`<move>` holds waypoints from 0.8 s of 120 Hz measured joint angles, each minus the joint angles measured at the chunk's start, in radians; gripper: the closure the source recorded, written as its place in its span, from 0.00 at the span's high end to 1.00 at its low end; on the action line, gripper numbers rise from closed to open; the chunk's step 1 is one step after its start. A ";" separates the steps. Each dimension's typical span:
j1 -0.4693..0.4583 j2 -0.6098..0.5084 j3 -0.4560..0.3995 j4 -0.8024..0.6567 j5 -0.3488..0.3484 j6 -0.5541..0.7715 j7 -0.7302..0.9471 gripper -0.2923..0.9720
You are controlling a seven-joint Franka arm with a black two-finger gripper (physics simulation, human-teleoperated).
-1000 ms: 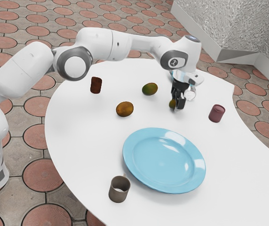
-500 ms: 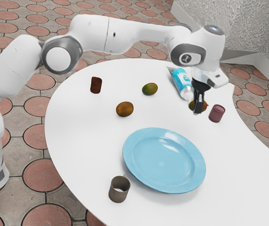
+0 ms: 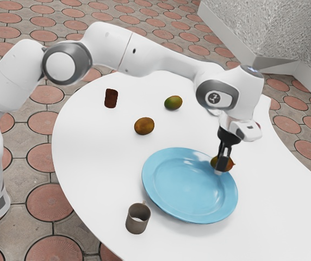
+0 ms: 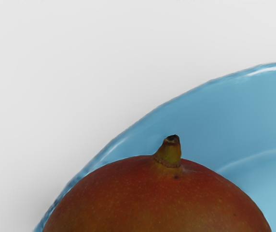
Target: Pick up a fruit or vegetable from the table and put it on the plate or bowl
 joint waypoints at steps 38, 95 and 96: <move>0.016 -0.121 -0.095 -0.132 -0.013 0.028 -0.023 0.43; 0.065 -0.159 -0.088 -0.233 -0.075 0.094 -0.043 0.69; 0.065 -0.159 -0.088 -0.233 -0.076 0.095 -0.043 0.70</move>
